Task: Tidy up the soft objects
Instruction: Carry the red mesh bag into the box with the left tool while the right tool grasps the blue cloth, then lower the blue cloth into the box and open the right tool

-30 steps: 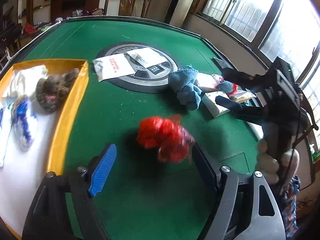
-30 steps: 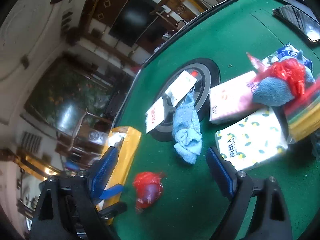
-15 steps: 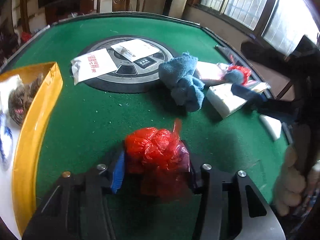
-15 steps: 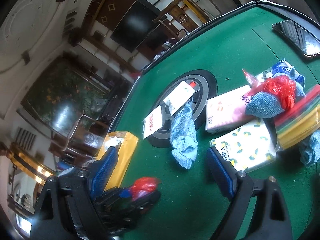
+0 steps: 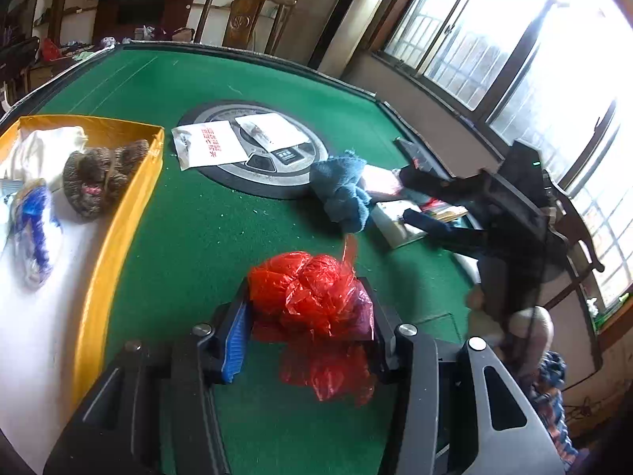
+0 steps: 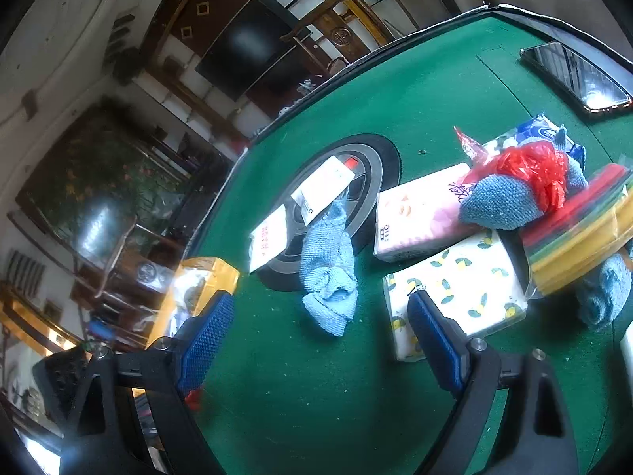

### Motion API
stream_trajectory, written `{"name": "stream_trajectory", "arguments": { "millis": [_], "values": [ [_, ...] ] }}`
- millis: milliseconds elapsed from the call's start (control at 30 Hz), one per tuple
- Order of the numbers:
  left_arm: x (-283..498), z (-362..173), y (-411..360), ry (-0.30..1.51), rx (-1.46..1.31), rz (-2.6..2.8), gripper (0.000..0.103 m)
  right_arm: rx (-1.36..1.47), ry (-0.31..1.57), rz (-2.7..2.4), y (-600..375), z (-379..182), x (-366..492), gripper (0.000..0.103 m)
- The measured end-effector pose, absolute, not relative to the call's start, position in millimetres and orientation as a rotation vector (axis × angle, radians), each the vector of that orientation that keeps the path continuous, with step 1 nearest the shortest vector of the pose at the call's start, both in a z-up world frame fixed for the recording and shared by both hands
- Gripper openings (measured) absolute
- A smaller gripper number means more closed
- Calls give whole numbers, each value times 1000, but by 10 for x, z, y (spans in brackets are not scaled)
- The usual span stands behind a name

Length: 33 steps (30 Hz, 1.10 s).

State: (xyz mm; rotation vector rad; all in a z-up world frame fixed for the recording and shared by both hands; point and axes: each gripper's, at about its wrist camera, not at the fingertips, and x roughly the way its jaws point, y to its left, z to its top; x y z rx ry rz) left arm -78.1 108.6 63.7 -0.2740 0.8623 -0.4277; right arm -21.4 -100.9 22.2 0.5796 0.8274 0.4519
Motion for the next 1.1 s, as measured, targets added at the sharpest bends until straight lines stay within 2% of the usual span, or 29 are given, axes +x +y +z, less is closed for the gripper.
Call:
{"name": "stream_trajectory", "arguments": {
  "millis": [333,633,733,767,833,867,900,933,1100],
  "values": [
    [-1084,864,2026,777,-364,-293,47,455,823,406,-788,394,-222,86],
    [-944,486,2645,885,-423,-83,48,181,939,216,-245,402,168,86],
    [-917,406,2740,906,-430,-47,53,142,972,172,-175,307,273,84],
    [-918,396,2773,904,-451,-58,56,125,979,158,-143,281,275,82],
    [-953,416,2826,887,-481,-73,64,95,990,143,-102,236,289,54],
    [-957,425,2853,877,-486,-73,67,85,1001,141,-90,209,291,47],
    [-969,437,2873,869,-487,-71,68,78,1012,139,-86,174,293,35],
    [-980,444,2898,863,-492,-71,68,78,1018,136,-86,152,294,30],
    [-1022,476,3034,836,-541,-70,68,168,956,161,-184,362,124,30]
  ]
}}
